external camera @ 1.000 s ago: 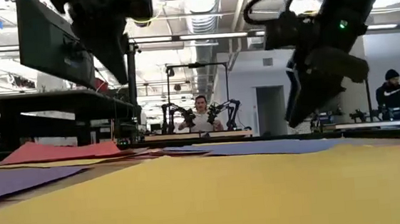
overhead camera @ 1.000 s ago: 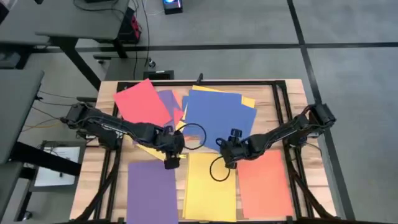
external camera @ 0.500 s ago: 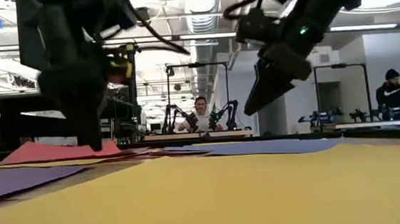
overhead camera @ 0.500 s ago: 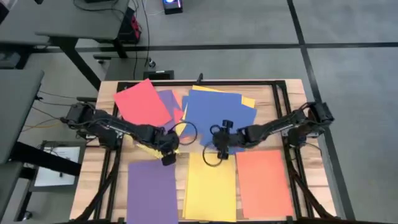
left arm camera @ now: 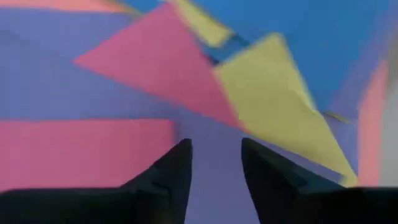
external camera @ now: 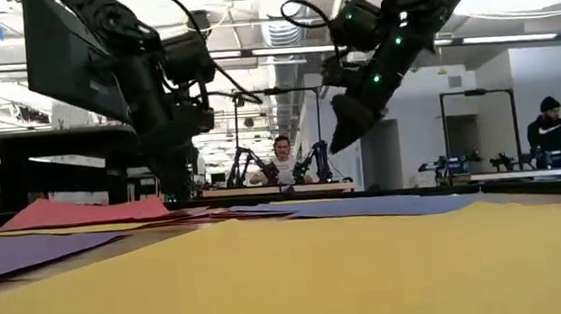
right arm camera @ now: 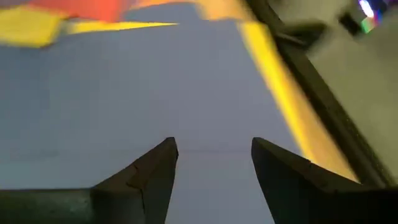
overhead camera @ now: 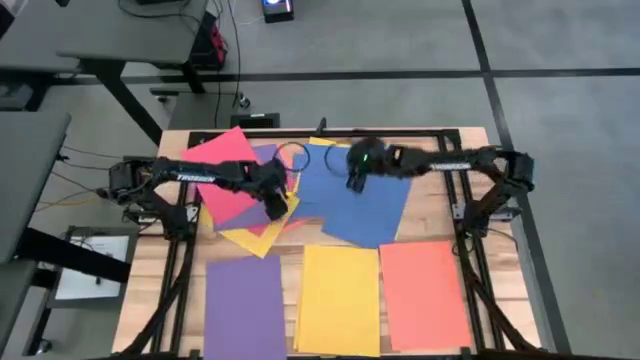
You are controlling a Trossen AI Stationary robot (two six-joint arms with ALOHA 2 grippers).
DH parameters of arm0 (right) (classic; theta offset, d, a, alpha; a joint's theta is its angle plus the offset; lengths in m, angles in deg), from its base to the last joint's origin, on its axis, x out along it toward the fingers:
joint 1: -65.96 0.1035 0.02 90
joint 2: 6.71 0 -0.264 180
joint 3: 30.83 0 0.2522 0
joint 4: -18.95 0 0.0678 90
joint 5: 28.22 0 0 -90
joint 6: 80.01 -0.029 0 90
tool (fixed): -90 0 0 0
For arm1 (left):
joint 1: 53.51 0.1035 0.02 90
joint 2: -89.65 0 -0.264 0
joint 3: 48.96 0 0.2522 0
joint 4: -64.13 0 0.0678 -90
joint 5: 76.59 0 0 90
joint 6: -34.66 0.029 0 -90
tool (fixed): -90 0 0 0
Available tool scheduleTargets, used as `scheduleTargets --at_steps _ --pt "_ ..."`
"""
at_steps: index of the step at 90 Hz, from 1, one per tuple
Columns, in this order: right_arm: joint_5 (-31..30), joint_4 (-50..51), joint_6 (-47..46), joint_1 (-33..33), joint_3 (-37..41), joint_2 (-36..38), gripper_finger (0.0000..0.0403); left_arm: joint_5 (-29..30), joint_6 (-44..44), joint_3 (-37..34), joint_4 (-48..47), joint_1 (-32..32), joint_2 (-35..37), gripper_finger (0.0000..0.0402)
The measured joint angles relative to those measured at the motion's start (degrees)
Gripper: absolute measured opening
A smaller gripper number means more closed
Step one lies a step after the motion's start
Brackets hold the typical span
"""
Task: Organize paper
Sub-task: Stack the yellow paper on top of the yellow paper
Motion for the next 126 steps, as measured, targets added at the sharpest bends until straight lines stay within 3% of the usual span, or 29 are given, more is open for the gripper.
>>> scheduleTargets --at_steps 20,34,44,55,68,95,107,126 --pt "0.6 16.0 -9.1 -6.2 -8.4 12.5 0.0196 -6.8 -5.5 9.2 -14.1 0.9 0.0 0.0124" --pt "1.0 23.2 -12.7 -10.9 -12.2 21.0 0.0196 -10.1 -10.8 25.1 -27.7 1.0 0.0 0.0123" --pt "7.4 29.3 -14.8 -17.3 -12.2 22.5 0.0196 -10.3 -11.7 36.9 -31.5 2.2 0.1 0.0123" --pt "11.4 35.8 -11.3 -23.8 -11.2 18.3 0.0196 -10.2 -11.2 44.4 -31.5 5.6 0.1 0.0123" --pt "17.2 37.5 -10.0 -28.4 -10.5 12.4 0.0195 -14.5 -3.9 45.8 -31.9 11.9 0.0 0.0122" --pt "17.5 39.2 -11.2 -29.6 -5.9 0.7 0.0195 -19.5 15.5 45.8 -33.9 22.1 -3.7 0.0122" --pt "17.1 36.7 -13.5 -30.2 -4.6 -2.7 0.0195 -23.1 19.5 45.8 -34.0 23.3 -4.7 0.0122" --pt "16.6 31.9 -13.0 -32.3 -3.1 -9.2 0.0195 -23.4 21.2 45.8 -33.7 23.7 -4.7 0.0122"
